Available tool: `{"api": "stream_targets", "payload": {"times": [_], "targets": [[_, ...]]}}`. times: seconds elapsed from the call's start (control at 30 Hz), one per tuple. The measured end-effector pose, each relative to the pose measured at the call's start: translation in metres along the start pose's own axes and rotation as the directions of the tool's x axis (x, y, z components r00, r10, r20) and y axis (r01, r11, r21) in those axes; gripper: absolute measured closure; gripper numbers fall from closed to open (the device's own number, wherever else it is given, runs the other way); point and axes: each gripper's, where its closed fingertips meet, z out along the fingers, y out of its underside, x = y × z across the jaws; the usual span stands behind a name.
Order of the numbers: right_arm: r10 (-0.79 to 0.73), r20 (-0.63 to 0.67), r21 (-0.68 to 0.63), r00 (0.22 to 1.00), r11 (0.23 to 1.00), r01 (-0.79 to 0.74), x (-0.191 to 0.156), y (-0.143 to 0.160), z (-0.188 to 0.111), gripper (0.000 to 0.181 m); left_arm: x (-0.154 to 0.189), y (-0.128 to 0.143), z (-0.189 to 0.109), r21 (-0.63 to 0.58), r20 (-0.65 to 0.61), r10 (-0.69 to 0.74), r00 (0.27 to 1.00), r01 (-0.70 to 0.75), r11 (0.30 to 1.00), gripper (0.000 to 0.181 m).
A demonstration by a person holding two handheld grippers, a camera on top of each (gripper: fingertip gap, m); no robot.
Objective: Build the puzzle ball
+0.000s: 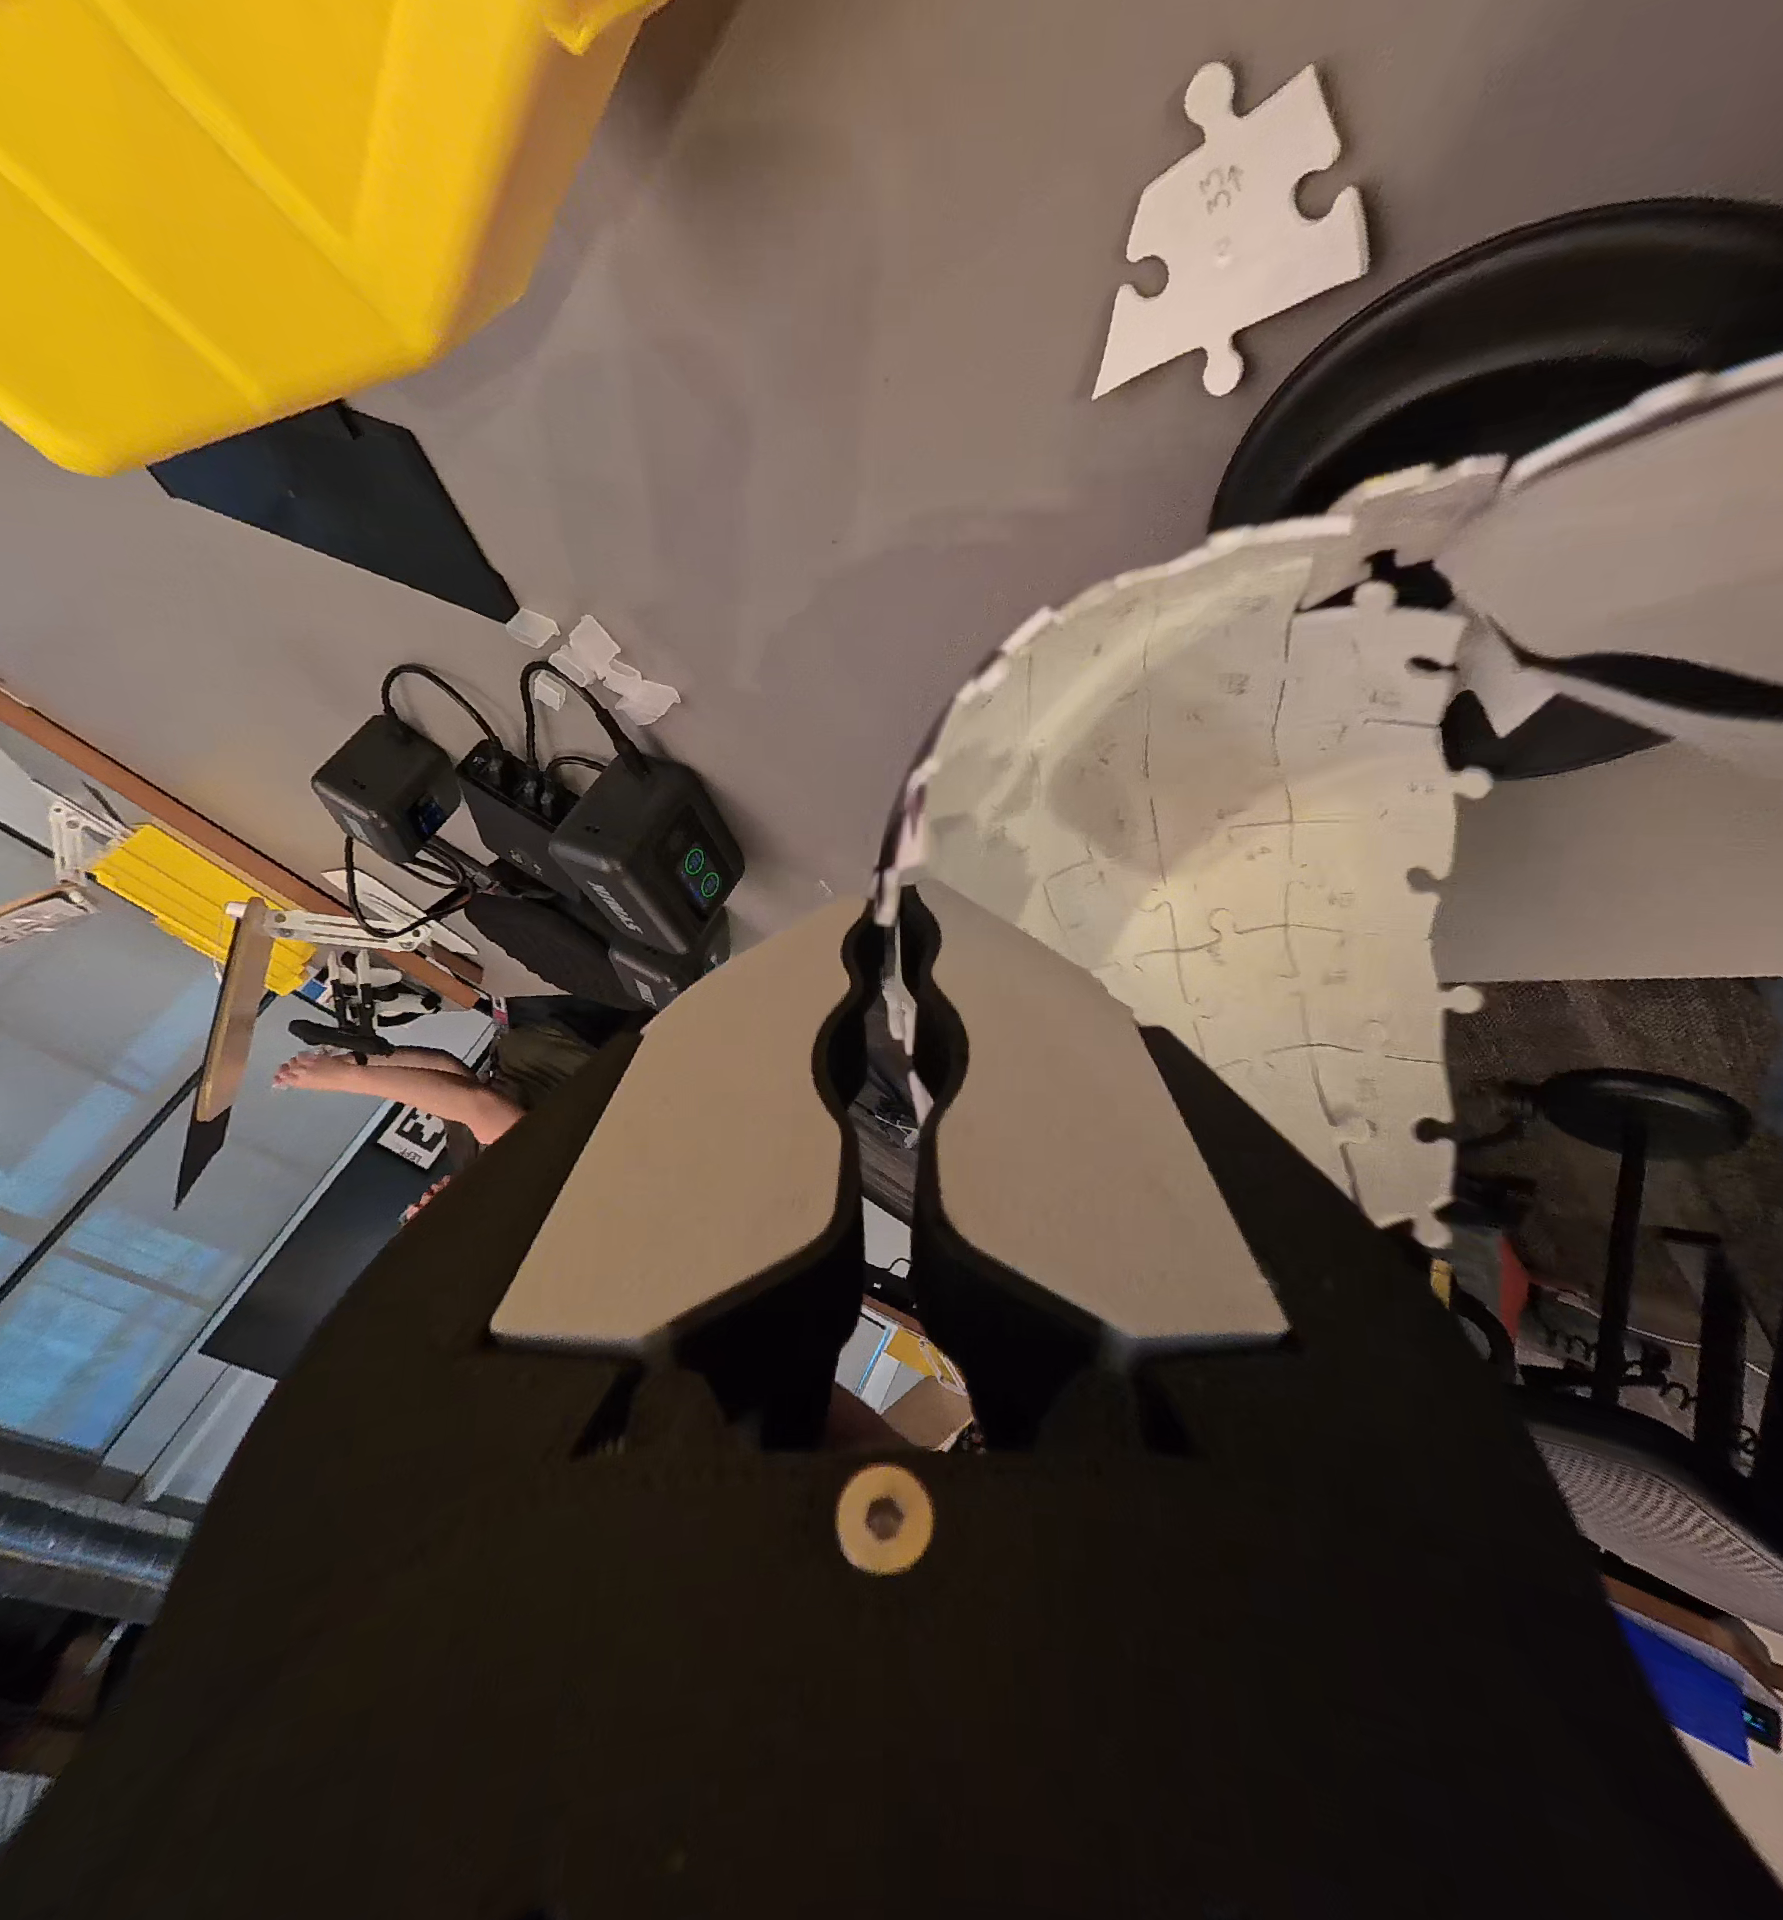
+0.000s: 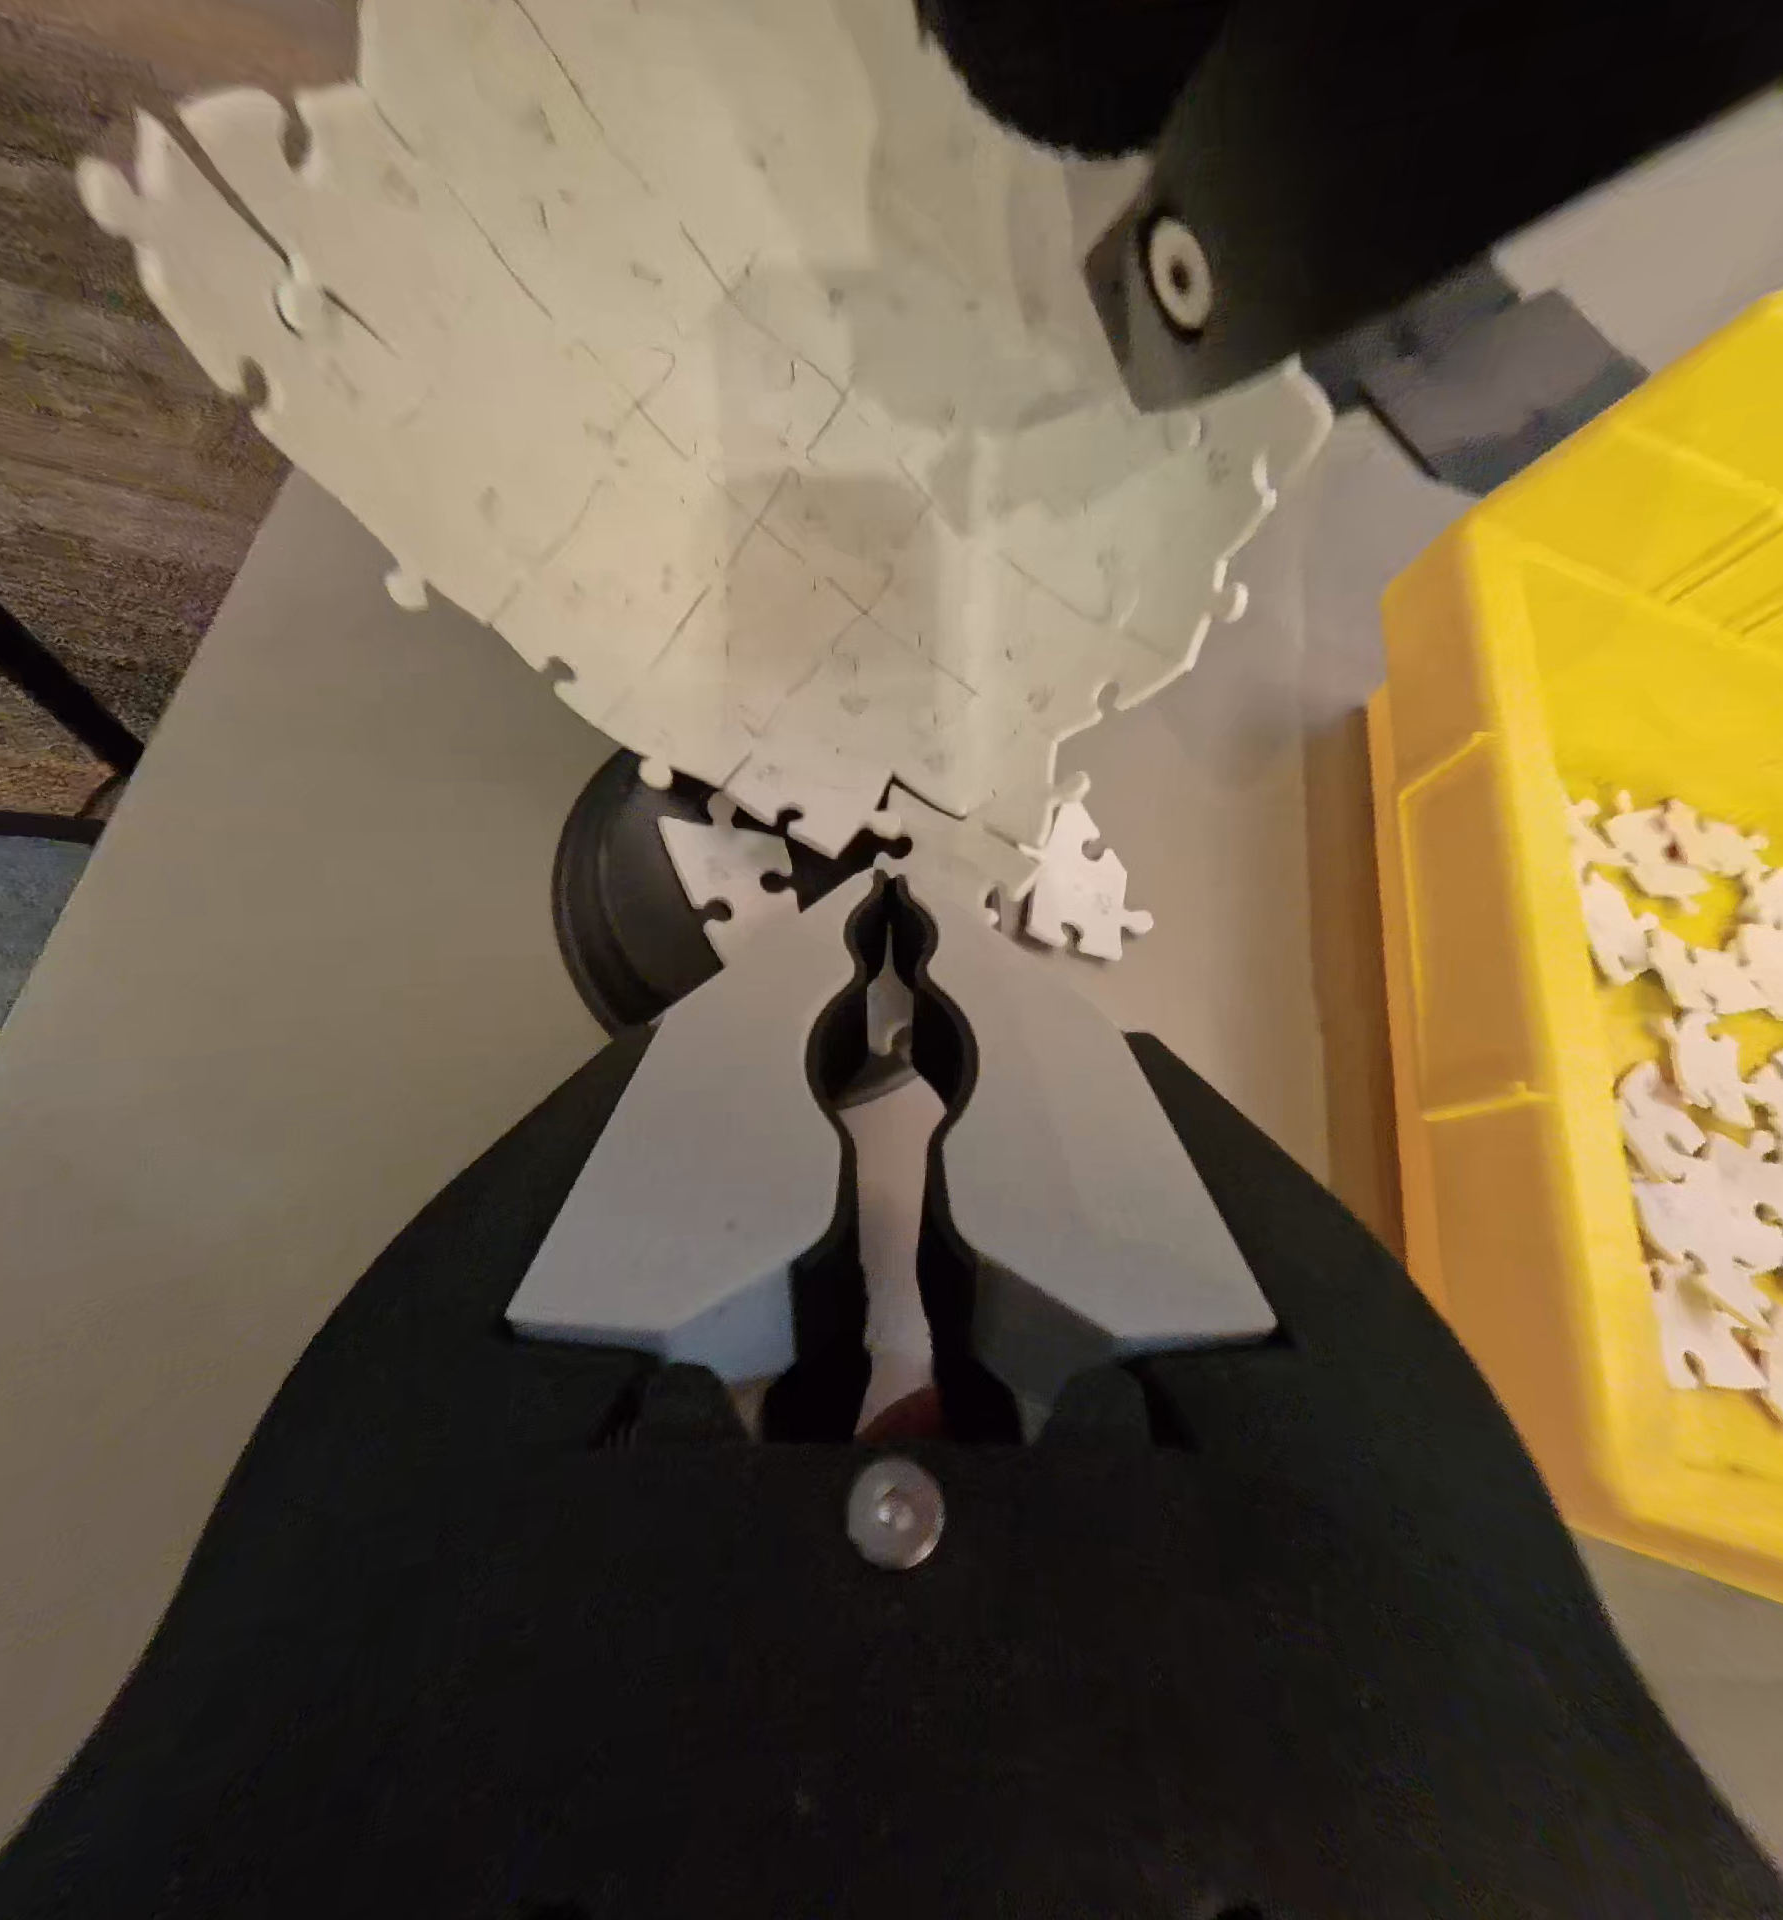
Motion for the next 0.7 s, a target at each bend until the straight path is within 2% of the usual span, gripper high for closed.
{"api": "stream_targets", "payload": {"times": [0.13, 0.33, 0.7], "targets": [[0.051, 0.067, 0.062, 0.997, 0.997, -0.055, 0.0, -0.009, -0.007, 0.181, 0.0, 0.0, 0.0, -0.024, 0.027, 0.019, 0.999, -0.019, 1.0, 0.178], [0.096, 0.087, 0.074, 0.992, 0.992, -0.103, 0.012, -0.009, -0.023, 0.181, -0.001, 0.0, 0.001, -0.036, 0.025, 0.021, 0.999, -0.02, 0.999, 0.178], [-0.037, 0.058, 0.057, 0.998, 0.998, 0.034, -0.005, -0.016, 0.0, 0.181, 0.0, -0.007, -0.003, -0.055, 0.052, 0.035, 0.998, -0.032, 0.998, 0.178]]}}
